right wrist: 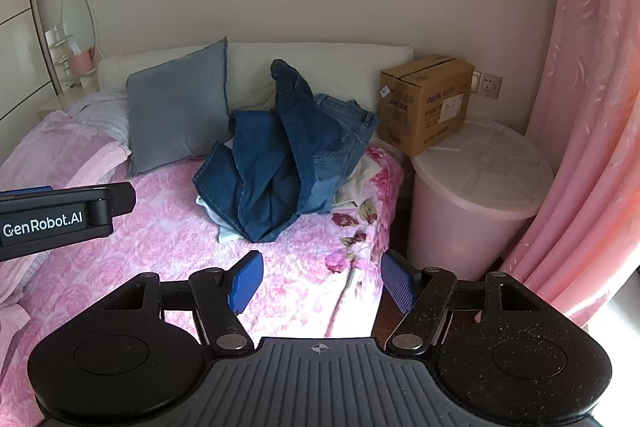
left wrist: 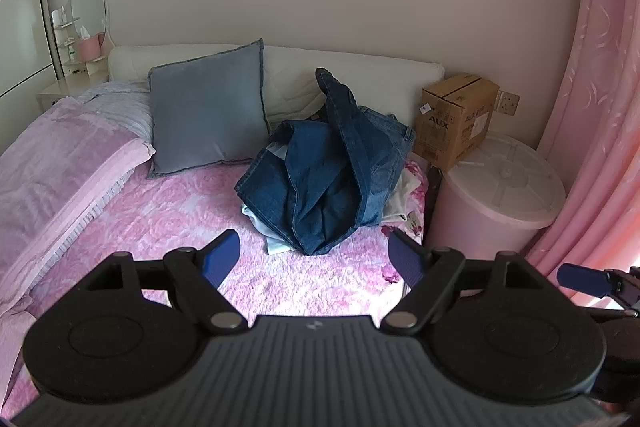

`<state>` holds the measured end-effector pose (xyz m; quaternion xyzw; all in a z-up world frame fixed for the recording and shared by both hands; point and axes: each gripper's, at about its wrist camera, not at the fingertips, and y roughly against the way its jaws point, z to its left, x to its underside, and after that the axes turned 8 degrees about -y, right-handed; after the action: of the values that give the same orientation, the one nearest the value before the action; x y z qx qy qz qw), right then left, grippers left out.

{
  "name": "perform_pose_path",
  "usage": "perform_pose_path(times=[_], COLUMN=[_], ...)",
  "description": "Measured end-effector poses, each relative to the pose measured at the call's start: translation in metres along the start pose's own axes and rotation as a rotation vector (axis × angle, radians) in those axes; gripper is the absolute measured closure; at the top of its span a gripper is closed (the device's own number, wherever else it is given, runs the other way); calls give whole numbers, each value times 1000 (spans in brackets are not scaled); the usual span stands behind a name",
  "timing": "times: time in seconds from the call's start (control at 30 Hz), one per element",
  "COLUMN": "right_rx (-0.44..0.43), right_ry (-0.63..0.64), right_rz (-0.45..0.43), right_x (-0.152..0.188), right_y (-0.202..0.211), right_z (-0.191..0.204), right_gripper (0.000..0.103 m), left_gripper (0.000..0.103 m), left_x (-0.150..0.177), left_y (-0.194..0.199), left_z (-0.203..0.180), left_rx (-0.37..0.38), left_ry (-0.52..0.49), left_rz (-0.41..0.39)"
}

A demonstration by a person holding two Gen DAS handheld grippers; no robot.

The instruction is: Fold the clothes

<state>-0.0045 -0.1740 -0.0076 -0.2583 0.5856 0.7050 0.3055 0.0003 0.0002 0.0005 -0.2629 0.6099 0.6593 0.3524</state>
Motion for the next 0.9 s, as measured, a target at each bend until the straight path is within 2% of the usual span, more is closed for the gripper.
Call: perform_pose_path(times=[0.13, 0.53, 0.9], right_rx=[-5, -7, -5], right_ry=[-2, 14, 17], right_rz=[-1, 0, -14], right_x=[1, 4, 3], right_y=[0, 4, 3], right_z=[0, 8, 14], right_gripper=[34, 34, 34], left_gripper=[24, 24, 24], left_x=[-3, 15, 11], left_y=[0, 1, 0], left_z=[2, -1, 6], left_rx=[4, -4, -3], left_ry=[4, 7, 11], left_rz=[5, 0, 5])
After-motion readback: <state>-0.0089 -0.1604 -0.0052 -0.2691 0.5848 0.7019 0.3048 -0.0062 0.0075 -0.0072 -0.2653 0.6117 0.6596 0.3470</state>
